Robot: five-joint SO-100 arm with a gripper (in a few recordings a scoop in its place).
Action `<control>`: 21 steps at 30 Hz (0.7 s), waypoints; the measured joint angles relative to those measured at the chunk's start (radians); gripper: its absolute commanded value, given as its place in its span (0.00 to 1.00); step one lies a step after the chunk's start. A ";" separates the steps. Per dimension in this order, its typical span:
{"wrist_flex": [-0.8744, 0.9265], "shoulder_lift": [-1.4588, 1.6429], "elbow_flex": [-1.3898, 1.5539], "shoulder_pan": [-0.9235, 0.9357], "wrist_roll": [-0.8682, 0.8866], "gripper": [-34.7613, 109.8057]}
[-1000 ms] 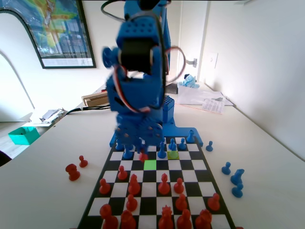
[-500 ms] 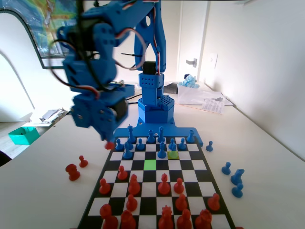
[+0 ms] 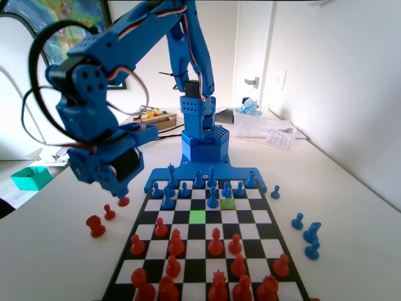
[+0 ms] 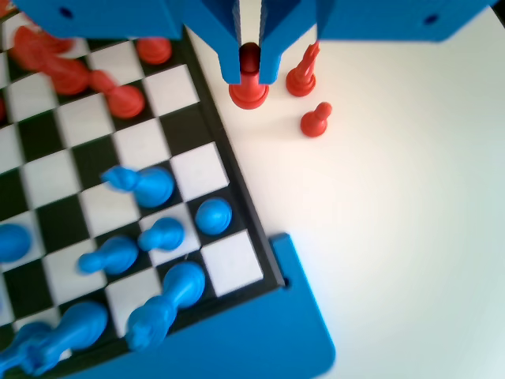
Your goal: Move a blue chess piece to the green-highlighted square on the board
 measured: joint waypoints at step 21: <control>-0.173 -0.186 -0.043 0.078 0.000 0.25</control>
